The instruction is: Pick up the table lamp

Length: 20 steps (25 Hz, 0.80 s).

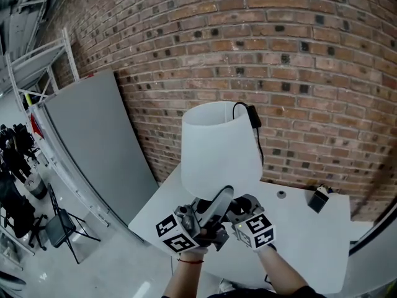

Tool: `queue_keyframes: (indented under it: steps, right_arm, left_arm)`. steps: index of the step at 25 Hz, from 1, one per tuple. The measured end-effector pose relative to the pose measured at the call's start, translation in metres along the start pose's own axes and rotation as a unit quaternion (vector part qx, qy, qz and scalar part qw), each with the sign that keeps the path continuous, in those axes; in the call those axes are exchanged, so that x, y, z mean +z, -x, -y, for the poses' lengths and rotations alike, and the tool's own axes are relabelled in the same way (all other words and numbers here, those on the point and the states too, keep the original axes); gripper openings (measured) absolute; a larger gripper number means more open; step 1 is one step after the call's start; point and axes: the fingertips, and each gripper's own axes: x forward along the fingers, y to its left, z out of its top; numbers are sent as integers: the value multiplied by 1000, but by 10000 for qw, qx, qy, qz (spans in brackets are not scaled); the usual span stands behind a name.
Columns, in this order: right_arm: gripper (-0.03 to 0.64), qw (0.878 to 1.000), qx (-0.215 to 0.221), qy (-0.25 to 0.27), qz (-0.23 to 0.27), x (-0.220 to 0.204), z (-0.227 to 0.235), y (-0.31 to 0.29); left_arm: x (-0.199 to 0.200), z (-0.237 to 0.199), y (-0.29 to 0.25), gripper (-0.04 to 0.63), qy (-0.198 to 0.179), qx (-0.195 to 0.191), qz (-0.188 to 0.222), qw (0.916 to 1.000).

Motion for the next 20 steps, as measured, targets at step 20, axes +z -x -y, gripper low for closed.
queue_keyframes:
  steps: [20]
  right_arm:
    - [146, 9967, -11, 380, 711, 83, -13, 19]
  left_arm:
    - [57, 49, -33, 9, -457, -262, 115, 9985]
